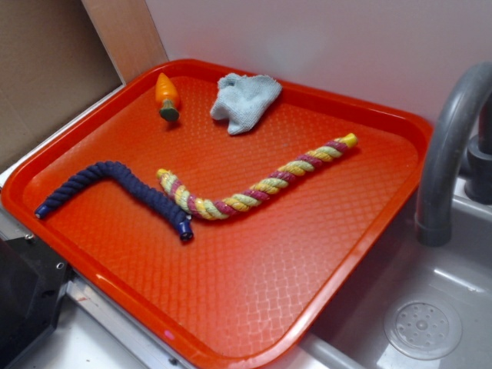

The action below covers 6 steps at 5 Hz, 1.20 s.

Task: Grab the blue cloth.

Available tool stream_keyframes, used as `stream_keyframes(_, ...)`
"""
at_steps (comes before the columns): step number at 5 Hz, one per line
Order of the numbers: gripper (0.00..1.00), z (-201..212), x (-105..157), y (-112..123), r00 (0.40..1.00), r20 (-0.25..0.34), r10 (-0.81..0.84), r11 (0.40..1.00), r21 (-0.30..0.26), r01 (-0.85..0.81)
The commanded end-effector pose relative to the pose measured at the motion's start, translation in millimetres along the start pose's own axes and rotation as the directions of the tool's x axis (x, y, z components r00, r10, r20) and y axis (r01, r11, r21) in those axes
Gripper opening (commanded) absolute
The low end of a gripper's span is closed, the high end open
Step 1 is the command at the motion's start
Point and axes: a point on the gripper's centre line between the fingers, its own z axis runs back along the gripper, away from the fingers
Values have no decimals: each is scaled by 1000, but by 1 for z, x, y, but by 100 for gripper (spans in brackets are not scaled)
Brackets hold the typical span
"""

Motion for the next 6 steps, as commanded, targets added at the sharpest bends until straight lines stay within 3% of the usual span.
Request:
stream_keyframes(1,100,0,0,0,1000,0,0,1000,0,0)
stream_keyframes(2,100,-39,46,-14,993,117,-23,1000,-6,23)
stream_keyframes(3,100,-61,91,-8,966,257,-3,997,78,-18)
stream_keyframes(4,100,-90,111,-4,963,253,-89,994,84,69)
stream_keyframes(5,100,-67,100,8,983,183,2,1000,18,-6)
stream_keyframes(6,100,-67,100,8,983,183,2,1000,18,-6)
